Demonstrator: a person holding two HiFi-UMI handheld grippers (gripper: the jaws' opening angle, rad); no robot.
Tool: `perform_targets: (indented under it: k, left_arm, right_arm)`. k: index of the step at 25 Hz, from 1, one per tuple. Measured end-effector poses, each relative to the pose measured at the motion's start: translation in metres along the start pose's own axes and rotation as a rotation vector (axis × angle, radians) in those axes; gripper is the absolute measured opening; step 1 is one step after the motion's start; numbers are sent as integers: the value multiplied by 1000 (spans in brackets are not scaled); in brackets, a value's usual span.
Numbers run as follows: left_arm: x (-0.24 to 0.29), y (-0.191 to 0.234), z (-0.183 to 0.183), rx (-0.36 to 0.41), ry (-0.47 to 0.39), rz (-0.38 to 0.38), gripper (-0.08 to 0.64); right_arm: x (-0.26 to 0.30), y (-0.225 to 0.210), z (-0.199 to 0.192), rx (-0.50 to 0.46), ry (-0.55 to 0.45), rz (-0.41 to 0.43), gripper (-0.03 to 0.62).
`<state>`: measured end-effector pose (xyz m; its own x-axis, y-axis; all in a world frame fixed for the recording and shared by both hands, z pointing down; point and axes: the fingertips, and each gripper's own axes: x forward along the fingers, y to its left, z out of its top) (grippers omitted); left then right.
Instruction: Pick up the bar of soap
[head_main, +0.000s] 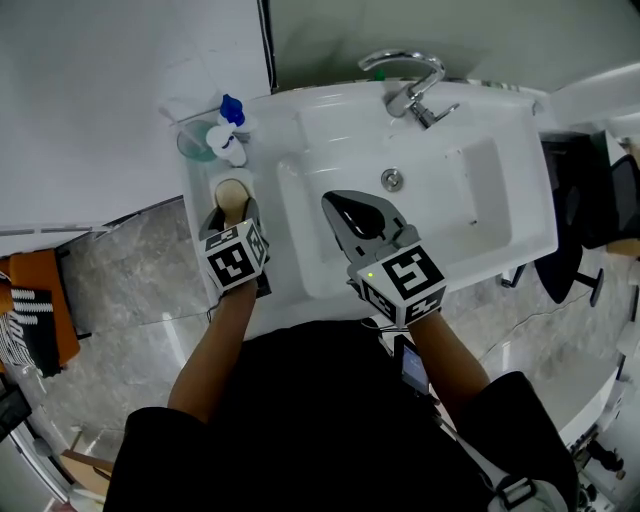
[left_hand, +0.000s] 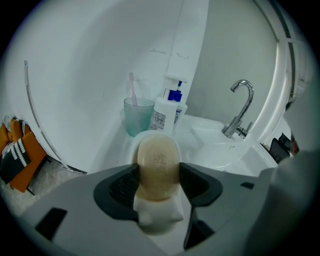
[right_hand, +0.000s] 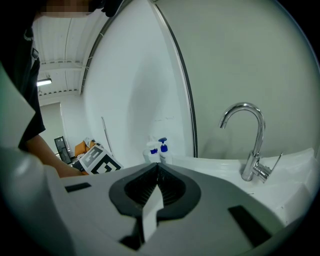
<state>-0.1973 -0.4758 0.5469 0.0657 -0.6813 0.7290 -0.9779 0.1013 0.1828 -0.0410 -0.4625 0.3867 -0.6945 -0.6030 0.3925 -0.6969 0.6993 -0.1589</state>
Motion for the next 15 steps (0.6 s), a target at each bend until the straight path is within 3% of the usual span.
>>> perform_targets:
  k: [9, 15]
  left_arm:
    - [1, -2, -2, 88, -17, -10, 270]
    - [2, -3, 0, 90, -31, -13, 270]
  right_arm:
    - [0, 2, -1, -6, 7, 5, 6]
    - [0, 3, 1, -10, 9, 11, 6]
